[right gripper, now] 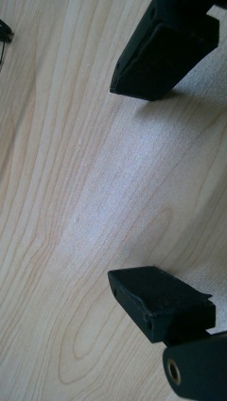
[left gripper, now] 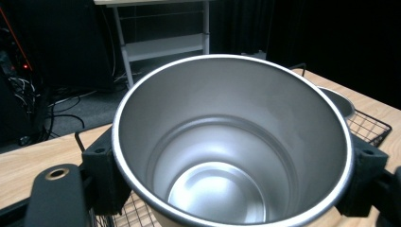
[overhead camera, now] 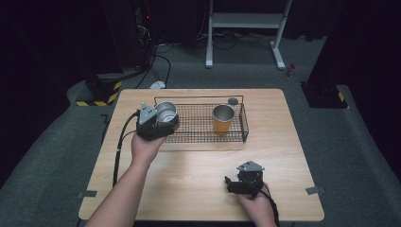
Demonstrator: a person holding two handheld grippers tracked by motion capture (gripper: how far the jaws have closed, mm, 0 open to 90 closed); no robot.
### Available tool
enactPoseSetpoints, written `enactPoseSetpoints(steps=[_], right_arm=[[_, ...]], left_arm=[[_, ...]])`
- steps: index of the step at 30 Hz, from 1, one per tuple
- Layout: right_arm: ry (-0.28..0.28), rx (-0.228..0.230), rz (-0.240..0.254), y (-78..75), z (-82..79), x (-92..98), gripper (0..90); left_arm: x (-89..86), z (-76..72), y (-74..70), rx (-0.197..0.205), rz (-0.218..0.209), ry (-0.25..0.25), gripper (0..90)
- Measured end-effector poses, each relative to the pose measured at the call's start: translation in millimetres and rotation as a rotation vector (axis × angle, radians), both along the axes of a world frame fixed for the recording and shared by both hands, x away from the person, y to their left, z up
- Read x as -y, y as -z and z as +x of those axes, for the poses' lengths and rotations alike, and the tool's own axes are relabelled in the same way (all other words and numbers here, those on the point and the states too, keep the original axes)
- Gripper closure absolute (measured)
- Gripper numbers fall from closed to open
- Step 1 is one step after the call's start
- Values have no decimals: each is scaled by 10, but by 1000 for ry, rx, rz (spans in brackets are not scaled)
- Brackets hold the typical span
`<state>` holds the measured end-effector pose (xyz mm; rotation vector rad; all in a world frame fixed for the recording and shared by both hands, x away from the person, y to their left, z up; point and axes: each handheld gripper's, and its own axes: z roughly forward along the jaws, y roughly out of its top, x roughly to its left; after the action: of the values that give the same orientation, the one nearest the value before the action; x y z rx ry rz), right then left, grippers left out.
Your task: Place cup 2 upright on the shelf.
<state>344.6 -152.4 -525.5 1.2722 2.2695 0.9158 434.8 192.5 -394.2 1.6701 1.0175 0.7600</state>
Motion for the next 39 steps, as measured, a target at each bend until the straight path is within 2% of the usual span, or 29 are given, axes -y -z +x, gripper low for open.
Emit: enactPoseSetpoints(steps=[2,4,9,11,20,26,39], right_arm=[[-1,0,-2,0,0,2,107],[0,0,0,0,0,0,109],[-5,5,-6,1,-1,2,111],[-4,4,-5,0,-1,1,111],[-4,3,-5,1,-2,2,111],[-4,4,-4,2,-2,1,111],[-4,4,-4,2,-2,1,111]], left_arm=[[8,49,12,18,-7,-11,188],[9,109,44,18,-21,-21,188],[31,280,147,-33,-10,-41,189],[45,330,177,-40,-9,-46,188],[110,517,292,-97,-42,-54,188],[140,589,380,-136,-42,-65,188],[194,640,469,-141,-14,-77,188]])
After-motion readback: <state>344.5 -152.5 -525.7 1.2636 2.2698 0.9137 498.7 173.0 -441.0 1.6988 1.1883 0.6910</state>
